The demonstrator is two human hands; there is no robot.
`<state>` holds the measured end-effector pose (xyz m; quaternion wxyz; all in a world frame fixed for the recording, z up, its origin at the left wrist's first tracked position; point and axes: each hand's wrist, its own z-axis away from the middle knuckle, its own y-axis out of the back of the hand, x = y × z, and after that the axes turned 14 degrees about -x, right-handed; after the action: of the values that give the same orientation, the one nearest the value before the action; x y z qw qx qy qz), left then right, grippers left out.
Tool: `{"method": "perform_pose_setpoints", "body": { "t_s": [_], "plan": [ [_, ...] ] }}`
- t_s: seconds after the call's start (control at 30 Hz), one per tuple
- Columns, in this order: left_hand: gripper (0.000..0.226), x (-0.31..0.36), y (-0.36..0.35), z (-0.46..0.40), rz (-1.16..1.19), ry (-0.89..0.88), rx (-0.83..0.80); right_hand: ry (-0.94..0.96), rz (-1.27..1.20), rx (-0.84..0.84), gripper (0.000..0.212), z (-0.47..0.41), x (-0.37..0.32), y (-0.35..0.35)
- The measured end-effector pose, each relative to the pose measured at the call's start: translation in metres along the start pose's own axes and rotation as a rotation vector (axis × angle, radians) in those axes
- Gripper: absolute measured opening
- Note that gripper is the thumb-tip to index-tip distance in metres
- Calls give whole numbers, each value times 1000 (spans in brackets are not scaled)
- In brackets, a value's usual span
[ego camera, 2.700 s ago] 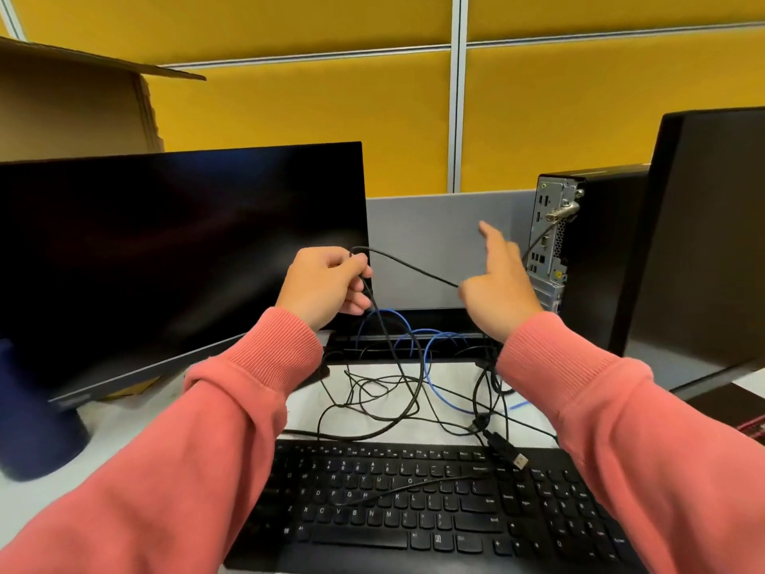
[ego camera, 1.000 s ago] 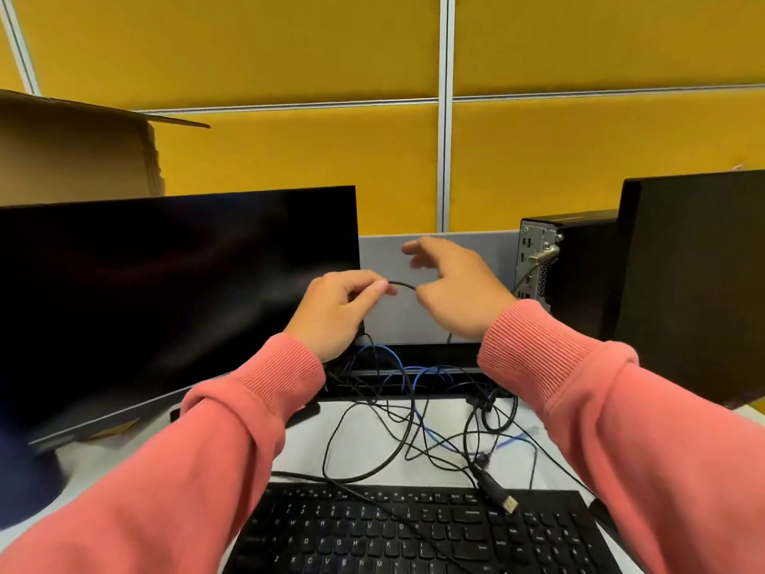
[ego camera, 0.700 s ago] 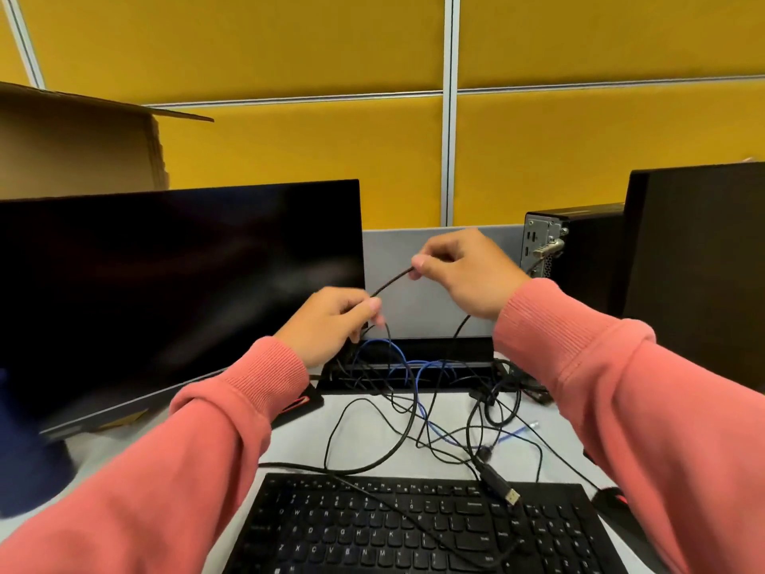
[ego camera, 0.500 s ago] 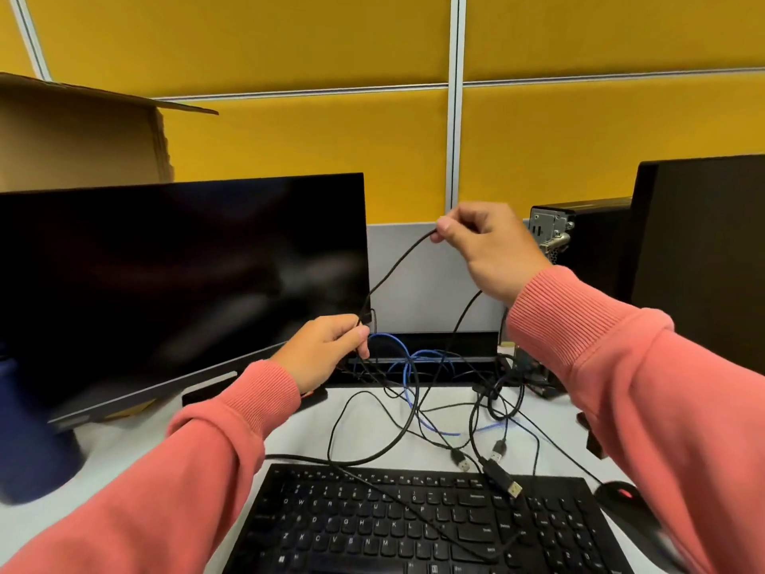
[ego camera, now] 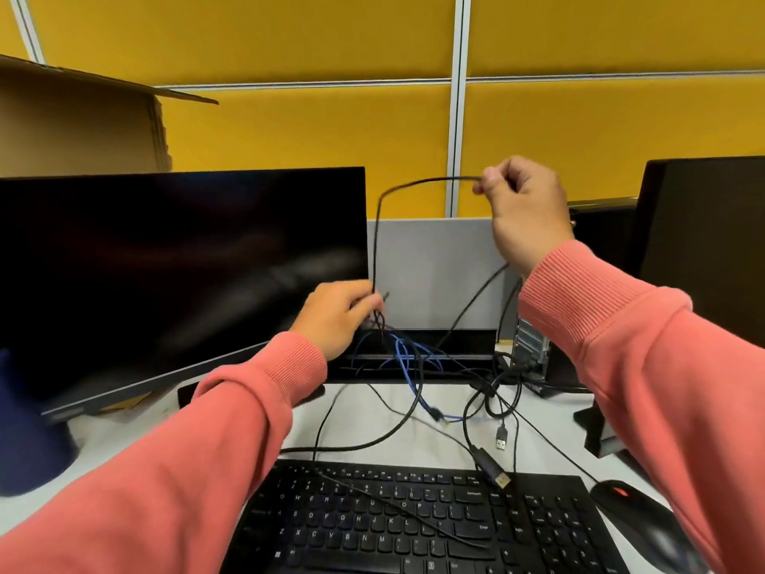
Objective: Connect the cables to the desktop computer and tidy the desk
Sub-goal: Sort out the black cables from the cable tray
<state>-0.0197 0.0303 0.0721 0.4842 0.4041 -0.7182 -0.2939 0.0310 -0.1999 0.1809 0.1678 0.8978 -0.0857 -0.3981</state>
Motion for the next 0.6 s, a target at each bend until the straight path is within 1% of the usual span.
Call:
{"method": "perform_pose_setpoints", "body": {
  "t_s": [0.07,0.13,0.2,0.27,0.3,0.33,0.37,0.4,0.43,0.47,0.5,0.53,0.6],
  "plan": [
    [24,12,10,-11,70,15,146,-133,167,-163,26,5,12,-2],
    [24,25,18,-17,86,26,256,-237,247,-292,27,13,25,-6],
    [25,34,21,-19,83,19,305,-287,290,-336,24,18,33,-8],
    [26,37,22,-17,53,3,300,-316,346,-343,17,21,36,-11],
    [27,36,22,-16,-8,-16,275,-312,369,-330,32,23,34,-13],
    [29,35,20,-16,-91,-46,232,-280,376,-302,54,23,31,-15],
    [31,35,18,-15,-179,-72,172,-218,387,-259,72,25,25,-17],
    [32,36,16,-14,-252,-101,110,-131,407,-225,84,28,15,-19],
    [31,37,13,-14,-322,-140,68,-32,445,-235,88,29,6,-21],
    [30,38,10,-15,-382,-192,51,56,507,-300,86,30,-2,-24],
    [29,40,9,-16,-431,-233,48,112,577,-402,82,30,-6,-29],
    [28,43,8,-17,-450,-260,61,123,629,-510,77,31,-8,-34],
    [26,46,8,-19,-421,-256,108,49,624,-656,66,32,-3,-42]
  ]
}}
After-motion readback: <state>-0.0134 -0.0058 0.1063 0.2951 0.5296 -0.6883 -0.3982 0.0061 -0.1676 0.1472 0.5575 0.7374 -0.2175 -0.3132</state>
